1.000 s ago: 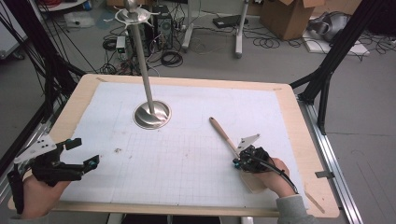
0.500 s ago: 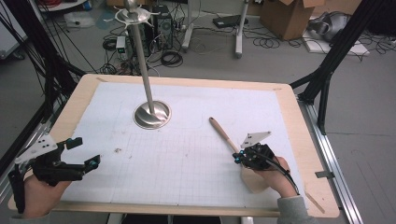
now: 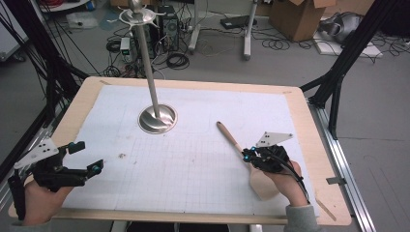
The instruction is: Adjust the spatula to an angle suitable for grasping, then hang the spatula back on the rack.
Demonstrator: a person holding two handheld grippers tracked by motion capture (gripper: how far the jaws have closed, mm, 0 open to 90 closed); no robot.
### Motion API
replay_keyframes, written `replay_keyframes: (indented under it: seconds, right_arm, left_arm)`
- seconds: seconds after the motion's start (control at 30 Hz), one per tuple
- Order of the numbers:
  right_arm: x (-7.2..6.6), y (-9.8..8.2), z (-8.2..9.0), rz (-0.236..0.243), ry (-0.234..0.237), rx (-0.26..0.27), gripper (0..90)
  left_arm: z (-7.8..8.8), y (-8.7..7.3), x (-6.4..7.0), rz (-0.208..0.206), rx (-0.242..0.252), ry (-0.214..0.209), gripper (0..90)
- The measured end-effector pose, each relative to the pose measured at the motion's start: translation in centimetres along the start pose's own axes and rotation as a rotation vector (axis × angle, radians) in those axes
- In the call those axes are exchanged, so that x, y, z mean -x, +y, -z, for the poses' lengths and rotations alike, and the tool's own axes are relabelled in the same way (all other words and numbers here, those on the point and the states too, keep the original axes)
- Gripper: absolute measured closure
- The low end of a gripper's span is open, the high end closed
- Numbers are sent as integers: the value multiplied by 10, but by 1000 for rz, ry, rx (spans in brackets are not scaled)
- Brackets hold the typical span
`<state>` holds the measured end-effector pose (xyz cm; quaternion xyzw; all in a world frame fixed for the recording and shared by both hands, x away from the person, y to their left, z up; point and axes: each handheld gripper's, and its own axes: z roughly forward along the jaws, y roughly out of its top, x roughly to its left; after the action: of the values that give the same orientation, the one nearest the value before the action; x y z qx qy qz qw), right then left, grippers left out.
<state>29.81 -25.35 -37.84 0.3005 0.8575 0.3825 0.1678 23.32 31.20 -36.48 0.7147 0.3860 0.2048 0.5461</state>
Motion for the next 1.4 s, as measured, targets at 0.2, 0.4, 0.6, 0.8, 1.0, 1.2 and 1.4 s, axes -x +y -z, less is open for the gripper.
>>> replay_keyframes:
  seconds: [0.2,0.4,0.6,0.8,1.0,1.2,1.4]
  right_arm:
    - [2,3,8,-63,-52,67,524]
    - [3,5,13,-94,-57,123,345]
    - [2,6,19,-114,-13,175,193]
    - [-1,5,31,-102,-4,205,187]
    - [4,2,30,-107,-2,200,187]
    - [5,5,27,-98,-11,198,187]
    - [6,5,21,-94,-22,181,187]
  left_arm:
    - [0,1,1,-4,3,-2,17]
    - [0,1,-1,-2,7,9,17]
    - [-1,1,2,-3,6,8,17]
    - [-4,0,2,-3,-1,6,17]
    - [-6,-1,3,-10,-13,4,17]
    - [0,-3,2,-6,-10,9,17]
    - [4,-2,1,-3,-1,17,17]
